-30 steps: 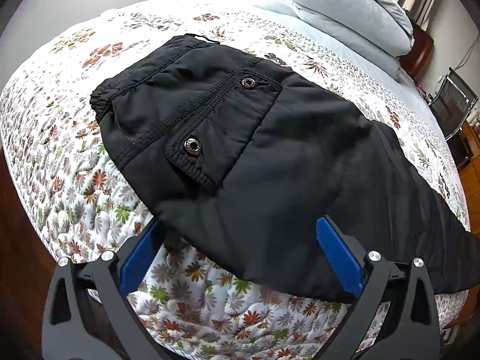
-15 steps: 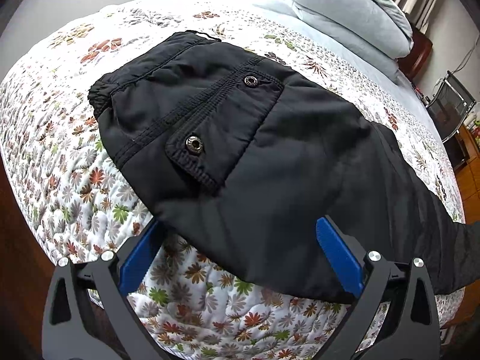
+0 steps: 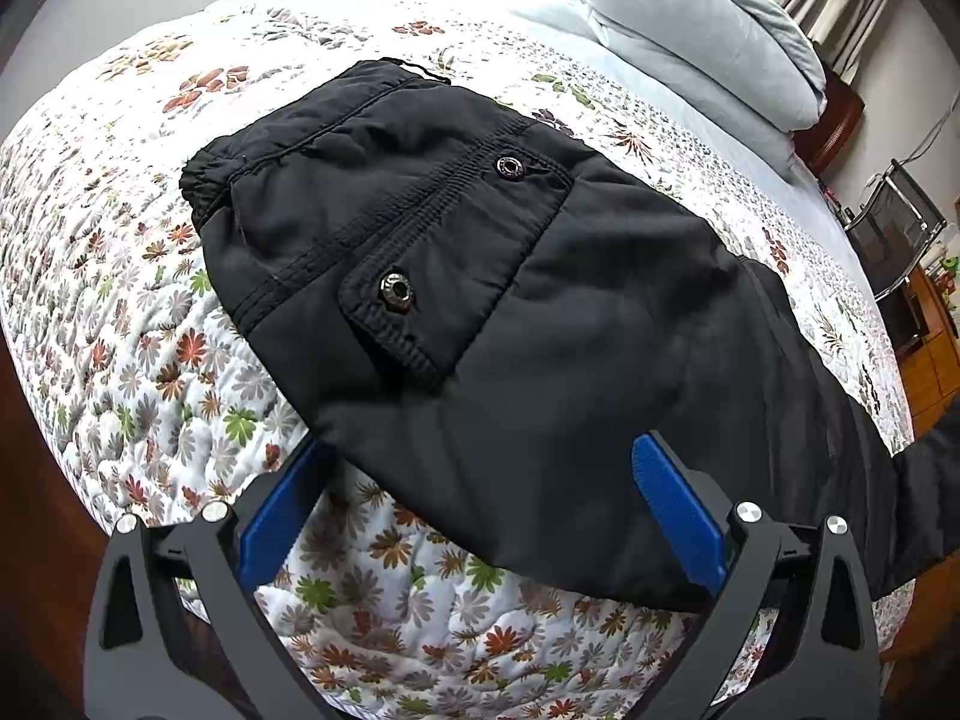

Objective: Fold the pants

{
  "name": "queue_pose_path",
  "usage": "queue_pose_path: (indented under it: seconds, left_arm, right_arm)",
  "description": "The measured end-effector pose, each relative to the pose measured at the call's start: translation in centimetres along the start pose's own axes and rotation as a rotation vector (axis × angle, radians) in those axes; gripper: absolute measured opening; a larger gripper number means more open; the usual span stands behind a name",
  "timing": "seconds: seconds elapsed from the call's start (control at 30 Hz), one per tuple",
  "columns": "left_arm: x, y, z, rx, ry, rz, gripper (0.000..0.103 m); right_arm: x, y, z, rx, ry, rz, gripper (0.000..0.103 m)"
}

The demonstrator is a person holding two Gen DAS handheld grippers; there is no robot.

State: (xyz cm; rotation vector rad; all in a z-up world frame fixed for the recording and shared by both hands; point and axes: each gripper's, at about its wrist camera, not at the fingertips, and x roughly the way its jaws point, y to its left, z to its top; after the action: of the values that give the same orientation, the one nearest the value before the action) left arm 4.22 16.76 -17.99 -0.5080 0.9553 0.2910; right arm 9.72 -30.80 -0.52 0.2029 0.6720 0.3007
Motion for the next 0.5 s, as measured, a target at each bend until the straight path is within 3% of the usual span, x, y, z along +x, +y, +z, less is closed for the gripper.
queue_pose_path:
  seconds: [0.3,0.5]
  left_arm:
    - [-0.1,0.3,-0.1,-0.009,-0.001,-0.012,0.1]
    - [-0.3,0.6,-0.1,-0.017,0.0,-0.021,0.1]
  right_arm:
    - [5.1,4.9,-3.0,-0.105,0.152,0.056,0.01]
    - [7.9,7.3,-5.8,-0.166,0.253,0.046,0.01]
